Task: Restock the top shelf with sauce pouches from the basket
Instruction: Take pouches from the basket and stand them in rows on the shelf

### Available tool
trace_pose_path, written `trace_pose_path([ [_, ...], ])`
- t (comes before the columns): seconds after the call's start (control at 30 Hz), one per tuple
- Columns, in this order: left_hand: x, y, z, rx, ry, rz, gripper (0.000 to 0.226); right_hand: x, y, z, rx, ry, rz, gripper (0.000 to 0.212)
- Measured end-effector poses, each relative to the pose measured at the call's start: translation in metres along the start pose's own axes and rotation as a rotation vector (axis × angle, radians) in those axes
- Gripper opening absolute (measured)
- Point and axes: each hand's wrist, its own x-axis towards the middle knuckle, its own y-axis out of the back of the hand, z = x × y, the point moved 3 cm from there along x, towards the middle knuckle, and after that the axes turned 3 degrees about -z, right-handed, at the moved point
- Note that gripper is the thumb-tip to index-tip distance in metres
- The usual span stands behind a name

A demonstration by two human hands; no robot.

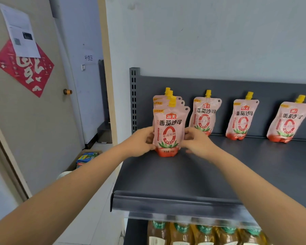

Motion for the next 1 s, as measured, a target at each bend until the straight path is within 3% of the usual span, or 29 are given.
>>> trace_pose_path([
  [0.13,0.000,0.000,-0.001,0.023,0.017,0.044,0.046,0.010,0.000,0.014,-0.299,0.046,0.002,0.012],
  [0.5,0.004,0.009,-0.002,0.374,0.014,0.092,0.041,0.023,-0.006,0.022,-0.467,0.172,-0.031,0.005],
  [0.67,0.009,0.012,-0.004,0.434,0.010,0.065,0.042,0.025,-0.007,0.022,-0.582,0.205,-0.100,0.020],
  [1.0,0.011,0.007,-0.007,0.477,-0.014,0.040,0.039,0.021,-0.001,0.026,-0.623,0.222,-0.132,0.021],
])
